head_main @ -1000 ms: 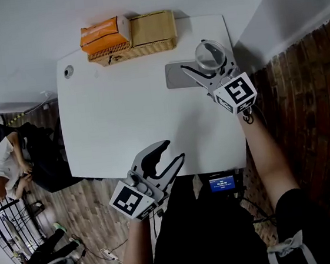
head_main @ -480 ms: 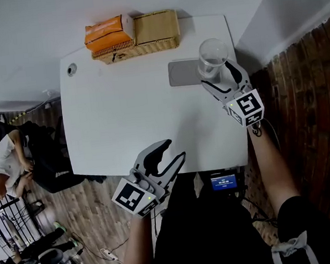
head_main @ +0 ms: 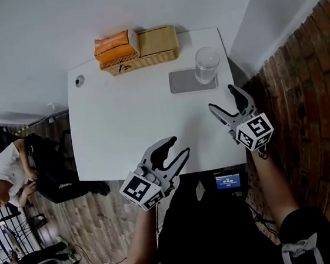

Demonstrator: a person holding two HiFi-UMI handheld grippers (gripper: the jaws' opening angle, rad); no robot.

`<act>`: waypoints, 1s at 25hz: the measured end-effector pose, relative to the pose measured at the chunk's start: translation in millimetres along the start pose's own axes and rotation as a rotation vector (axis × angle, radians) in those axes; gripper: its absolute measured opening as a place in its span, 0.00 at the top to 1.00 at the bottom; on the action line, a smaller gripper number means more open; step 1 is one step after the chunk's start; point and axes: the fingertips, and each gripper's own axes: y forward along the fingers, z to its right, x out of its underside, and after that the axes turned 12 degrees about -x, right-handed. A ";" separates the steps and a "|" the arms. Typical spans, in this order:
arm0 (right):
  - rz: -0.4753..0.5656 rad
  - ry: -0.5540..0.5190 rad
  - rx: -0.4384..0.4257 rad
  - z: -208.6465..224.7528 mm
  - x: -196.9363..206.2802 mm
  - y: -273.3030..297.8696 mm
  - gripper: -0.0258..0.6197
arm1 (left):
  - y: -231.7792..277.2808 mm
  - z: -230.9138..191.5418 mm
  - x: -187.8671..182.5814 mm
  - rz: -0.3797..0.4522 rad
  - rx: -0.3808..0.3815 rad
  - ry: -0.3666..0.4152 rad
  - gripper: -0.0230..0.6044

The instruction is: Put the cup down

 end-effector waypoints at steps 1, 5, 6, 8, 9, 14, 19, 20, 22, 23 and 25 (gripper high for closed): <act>0.018 0.016 0.006 -3.4 -7.8 -3.0 0.34 | -0.6 0.3 -1.8 0.007 0.005 0.004 0.66; 0.058 0.049 0.028 -18.3 -30.1 -17.6 0.34 | -4.6 5.2 -2.5 0.020 0.020 0.019 0.66; 0.061 0.057 0.026 -22.8 -34.5 -20.3 0.35 | -4.8 7.0 -3.3 0.024 0.025 0.028 0.66; 0.063 0.065 0.011 -36.2 -42.4 -24.6 0.39 | -5.4 11.4 -4.7 0.032 0.038 0.037 0.66; 0.062 0.065 0.000 -44.6 -45.9 -26.2 0.41 | -5.9 13.3 -4.9 0.034 0.043 0.037 0.66; 0.060 0.049 -0.068 -86.0 -64.8 -31.5 0.63 | -4.7 22.3 -16.8 0.064 0.072 0.056 0.66; 0.108 0.044 -0.089 -101.0 -90.2 -41.9 0.89 | 1.3 30.2 -32.5 0.103 0.100 0.088 0.66; 0.111 0.043 -0.100 -104.5 -94.0 -43.4 0.90 | 1.2 31.0 -35.4 0.112 0.101 0.090 0.66; 0.104 0.040 -0.141 -114.6 -98.7 -45.2 0.93 | 0.2 30.4 -41.4 0.134 0.091 0.084 0.68; 0.095 0.036 -0.165 -120.6 -99.6 -45.4 0.94 | -0.4 30.4 -44.7 0.145 0.089 0.083 0.71; 0.070 0.013 -0.192 -129.7 -99.5 -45.6 0.94 | -1.4 31.2 -50.7 0.161 0.095 0.087 0.74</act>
